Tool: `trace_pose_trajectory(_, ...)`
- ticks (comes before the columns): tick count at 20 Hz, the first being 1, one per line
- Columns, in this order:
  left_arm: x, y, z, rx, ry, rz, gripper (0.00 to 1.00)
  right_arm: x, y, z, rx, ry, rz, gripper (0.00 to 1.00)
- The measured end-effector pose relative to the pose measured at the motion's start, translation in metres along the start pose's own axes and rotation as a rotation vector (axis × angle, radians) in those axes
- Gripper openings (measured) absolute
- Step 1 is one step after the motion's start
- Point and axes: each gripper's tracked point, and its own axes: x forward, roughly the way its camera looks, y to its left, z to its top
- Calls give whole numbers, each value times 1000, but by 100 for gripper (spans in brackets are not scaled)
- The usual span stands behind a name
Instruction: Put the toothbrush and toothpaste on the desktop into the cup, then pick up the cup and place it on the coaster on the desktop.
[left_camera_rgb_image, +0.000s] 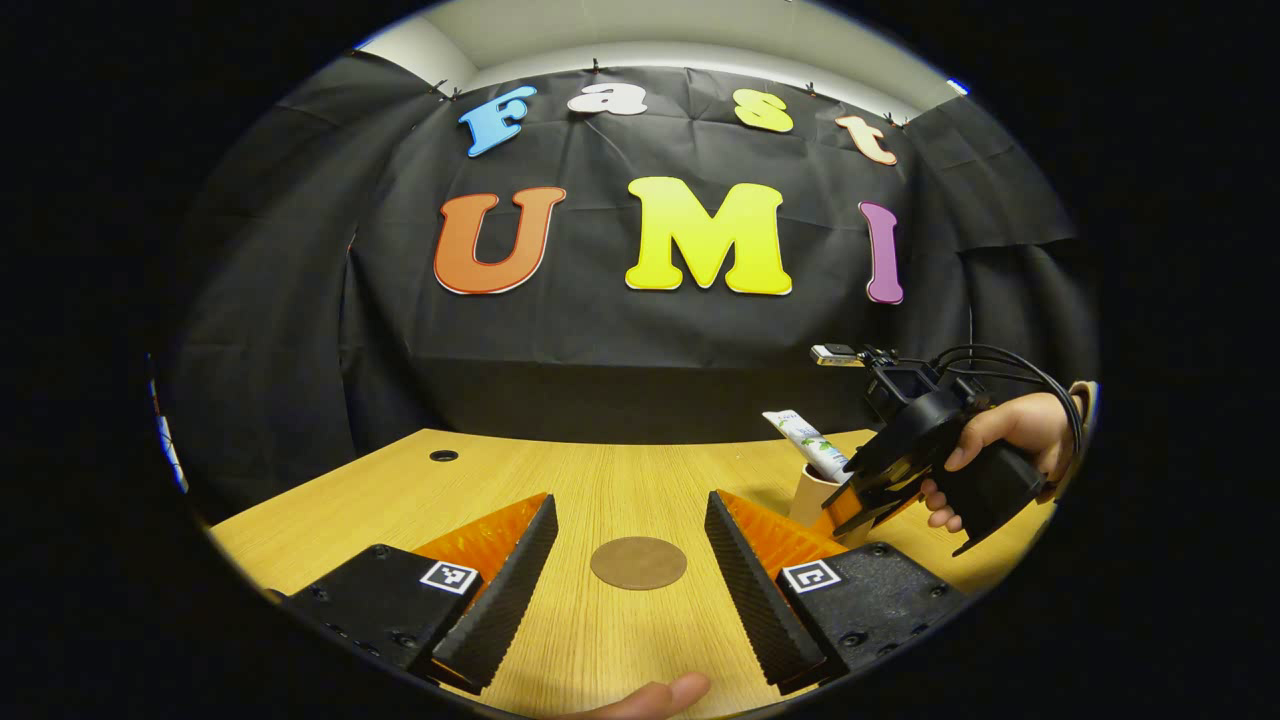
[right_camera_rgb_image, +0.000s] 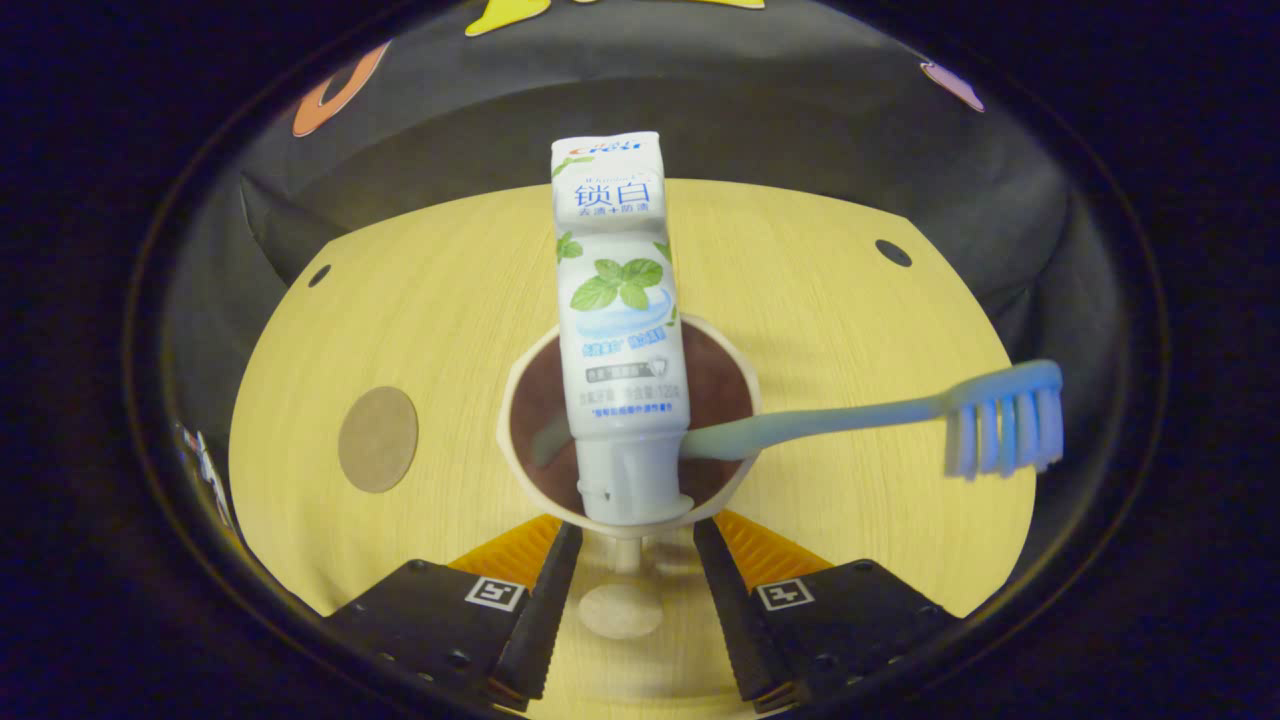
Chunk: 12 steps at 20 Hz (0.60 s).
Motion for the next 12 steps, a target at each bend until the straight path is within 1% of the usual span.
trace_pose_trajectory(2, 2, -1, -4, -12, 12, -8, 95, 1, -2, -7, -4, 13, 1, 63)
trace_pose_trajectory(3, 3, -2, -7, -16, 20, -12, 95, 6, -3, -15, -2, 34, -4, 46)
trace_pose_trajectory(4, 3, -2, -9, -19, 26, -14, 94, -3, -3, -14, -5, 20, -9, 28)
trace_pose_trajectory(5, 3, -3, -10, -21, 27, -15, 95, -2, -4, -17, -24, 19, -8, 26)
trace_pose_trajectory(7, 3, -4, -9, -13, 25, -16, 95, -2, -3, -14, -26, 2, -7, 25)
trace_pose_trajectory(8, 3, -3, -9, -8, 22, -12, 95, -2, -3, -13, -27, -5, -2, 22)
trace_pose_trajectory(10, 2, -2, -8, -6, 19, -9, 95, -1, -6, -11, -44, -34, 14, 20)
trace_pose_trajectory(11, 2, -2, -8, -6, 19, -9, 95, -1, -6, -11, -45, -49, 25, 21)
trace_pose_trajectory(12, 2, -2, -8, -7, 21, -8, 94, 2, -3, -11, -51, -60, 42, 18)
